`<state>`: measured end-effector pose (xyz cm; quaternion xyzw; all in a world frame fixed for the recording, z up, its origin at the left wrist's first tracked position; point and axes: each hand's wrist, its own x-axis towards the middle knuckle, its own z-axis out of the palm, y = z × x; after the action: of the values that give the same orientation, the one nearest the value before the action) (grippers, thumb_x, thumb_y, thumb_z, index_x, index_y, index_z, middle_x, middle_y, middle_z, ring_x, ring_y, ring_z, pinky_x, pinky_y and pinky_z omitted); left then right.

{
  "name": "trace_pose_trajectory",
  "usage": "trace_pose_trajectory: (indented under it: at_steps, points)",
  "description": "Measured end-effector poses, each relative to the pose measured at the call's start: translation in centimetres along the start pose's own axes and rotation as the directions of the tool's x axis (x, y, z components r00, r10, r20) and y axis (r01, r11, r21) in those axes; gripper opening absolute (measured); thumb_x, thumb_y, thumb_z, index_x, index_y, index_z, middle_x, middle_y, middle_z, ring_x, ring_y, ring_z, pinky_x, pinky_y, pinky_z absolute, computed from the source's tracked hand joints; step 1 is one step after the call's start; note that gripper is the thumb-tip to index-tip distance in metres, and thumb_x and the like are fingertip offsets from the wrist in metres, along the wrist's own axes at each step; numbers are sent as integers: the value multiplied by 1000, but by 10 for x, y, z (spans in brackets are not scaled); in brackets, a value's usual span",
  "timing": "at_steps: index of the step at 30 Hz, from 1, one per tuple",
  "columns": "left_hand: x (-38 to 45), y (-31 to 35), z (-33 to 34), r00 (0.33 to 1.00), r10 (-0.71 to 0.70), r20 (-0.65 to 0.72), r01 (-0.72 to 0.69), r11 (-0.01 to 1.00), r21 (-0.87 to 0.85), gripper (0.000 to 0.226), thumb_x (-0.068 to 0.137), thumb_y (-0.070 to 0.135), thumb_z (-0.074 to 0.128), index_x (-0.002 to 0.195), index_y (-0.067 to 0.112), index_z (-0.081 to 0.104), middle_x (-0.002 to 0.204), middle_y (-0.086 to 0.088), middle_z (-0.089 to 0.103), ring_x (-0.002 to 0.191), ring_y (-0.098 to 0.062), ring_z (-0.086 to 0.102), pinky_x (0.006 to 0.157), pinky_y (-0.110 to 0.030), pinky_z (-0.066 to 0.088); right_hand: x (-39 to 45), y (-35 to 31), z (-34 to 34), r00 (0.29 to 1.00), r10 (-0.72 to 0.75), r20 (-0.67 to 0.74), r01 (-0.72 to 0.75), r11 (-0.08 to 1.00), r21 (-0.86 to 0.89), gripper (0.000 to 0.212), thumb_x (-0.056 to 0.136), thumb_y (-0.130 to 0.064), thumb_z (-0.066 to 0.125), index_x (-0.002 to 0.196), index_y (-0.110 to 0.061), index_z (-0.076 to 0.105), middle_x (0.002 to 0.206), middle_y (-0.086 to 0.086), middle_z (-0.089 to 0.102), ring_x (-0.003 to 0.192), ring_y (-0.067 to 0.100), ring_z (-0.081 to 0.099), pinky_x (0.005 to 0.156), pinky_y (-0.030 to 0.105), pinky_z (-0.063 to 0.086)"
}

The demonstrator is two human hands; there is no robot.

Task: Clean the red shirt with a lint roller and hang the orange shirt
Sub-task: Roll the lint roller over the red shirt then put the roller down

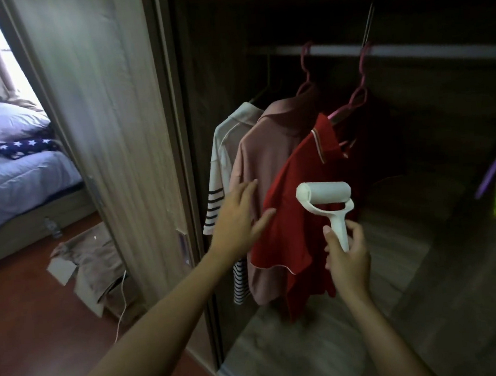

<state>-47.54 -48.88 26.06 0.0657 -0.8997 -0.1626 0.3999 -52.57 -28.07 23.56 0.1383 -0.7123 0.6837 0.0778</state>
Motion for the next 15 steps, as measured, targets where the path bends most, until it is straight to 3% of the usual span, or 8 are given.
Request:
trace_pose_trajectory:
  at_steps: [3,6,9,12,15]
  points:
    - [4,12,25,979,-127,161,135,990,-37,70,84,61,55,130,8,47,126,-10,52,118,-23,47,102,-36,41,4,3,-3,1000,12,9,-12,1000,20,18,94,-28,61,109,-20,57,76,10,61,57,19,55,40,16,41]
    - [-1,6,36,952,-209,223,225,973,-53,29,92,34,57,97,6,52,92,-14,59,90,-33,56,77,-36,42,7,9,-12,1000,13,-8,-12,1000,22,20,94,-31,61,111,-21,56,76,11,62,55,18,56,40,19,41]
    - [-13,0,25,919,-354,172,382,909,-169,15,98,25,47,94,11,44,80,-7,58,76,-29,59,63,-35,37,11,11,-24,999,24,-27,-22,998,52,14,95,-34,59,108,-29,56,72,9,64,48,19,56,41,28,43]
    - [-18,0,3,922,-370,114,386,895,-222,10,101,24,41,100,15,43,78,2,56,69,-16,55,61,-30,33,19,7,-28,996,34,-86,-26,996,85,4,96,-38,56,100,-37,55,70,8,65,46,18,55,39,27,43]
    - [-9,3,-13,906,-421,46,417,869,-265,7,102,25,36,98,19,40,70,3,54,61,-16,54,57,-32,35,28,-2,-14,994,44,-101,-32,992,124,2,96,-37,57,97,-36,56,68,7,62,41,12,47,36,22,37]
